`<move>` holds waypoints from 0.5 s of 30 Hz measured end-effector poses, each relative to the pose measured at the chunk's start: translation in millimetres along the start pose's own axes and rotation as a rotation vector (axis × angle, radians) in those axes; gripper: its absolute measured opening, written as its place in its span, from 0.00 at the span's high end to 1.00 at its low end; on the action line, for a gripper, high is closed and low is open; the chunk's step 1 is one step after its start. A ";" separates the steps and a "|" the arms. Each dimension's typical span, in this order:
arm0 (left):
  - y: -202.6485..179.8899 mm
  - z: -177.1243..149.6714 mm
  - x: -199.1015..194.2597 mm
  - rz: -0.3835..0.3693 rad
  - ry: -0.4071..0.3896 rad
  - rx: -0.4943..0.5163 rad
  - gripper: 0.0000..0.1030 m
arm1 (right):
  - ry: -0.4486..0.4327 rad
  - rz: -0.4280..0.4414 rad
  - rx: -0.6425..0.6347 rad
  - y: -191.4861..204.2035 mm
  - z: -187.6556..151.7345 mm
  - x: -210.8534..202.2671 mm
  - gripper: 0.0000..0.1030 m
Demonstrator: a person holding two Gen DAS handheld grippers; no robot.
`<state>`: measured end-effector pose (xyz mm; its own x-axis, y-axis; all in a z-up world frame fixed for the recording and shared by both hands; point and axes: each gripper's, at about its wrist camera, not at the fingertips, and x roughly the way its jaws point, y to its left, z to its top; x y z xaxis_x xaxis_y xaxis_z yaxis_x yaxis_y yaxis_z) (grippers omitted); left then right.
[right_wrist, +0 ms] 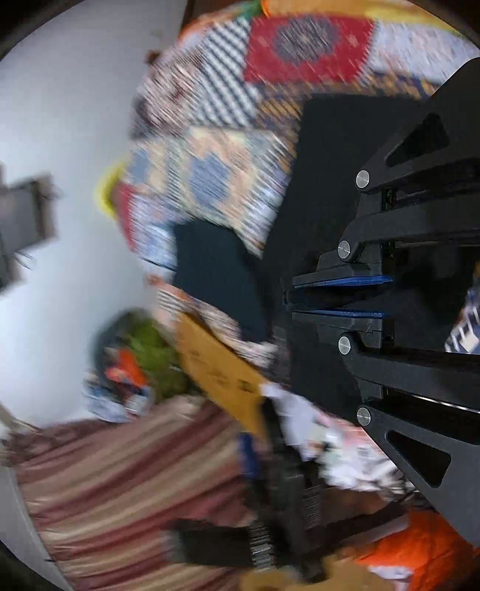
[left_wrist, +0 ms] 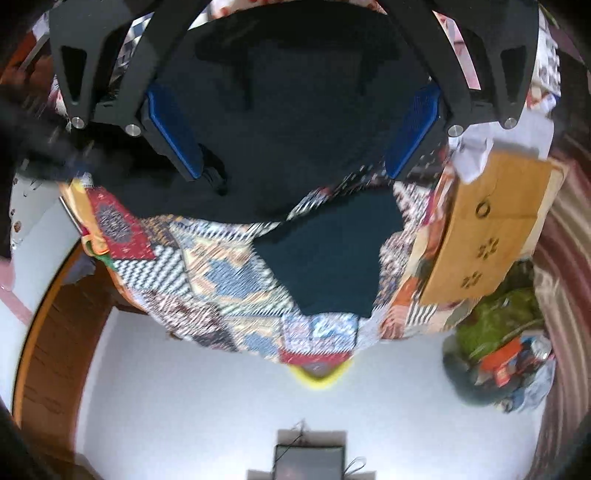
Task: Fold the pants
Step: 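Lower the folded trousers onto the bed and open both tools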
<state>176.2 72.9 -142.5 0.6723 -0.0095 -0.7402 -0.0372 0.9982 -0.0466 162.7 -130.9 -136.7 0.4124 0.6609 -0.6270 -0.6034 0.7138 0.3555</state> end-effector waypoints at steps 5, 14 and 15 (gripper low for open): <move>11.0 -14.4 11.3 0.012 0.051 -0.021 0.03 | 0.190 0.026 -0.013 10.3 -35.5 44.3 0.84; -16.5 -1.2 18.8 -0.023 0.055 0.011 0.03 | 0.153 0.043 -0.045 6.6 -19.0 2.6 0.59; -22.3 1.6 19.2 -0.028 0.051 0.022 0.03 | 0.124 0.026 -0.049 1.9 -14.7 -6.0 0.59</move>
<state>191.0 50.6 -154.6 0.6341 -0.0400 -0.7722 -0.0019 0.9986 -0.0533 149.1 -136.9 -142.5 0.3099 0.6433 -0.7001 -0.6468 0.6823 0.3406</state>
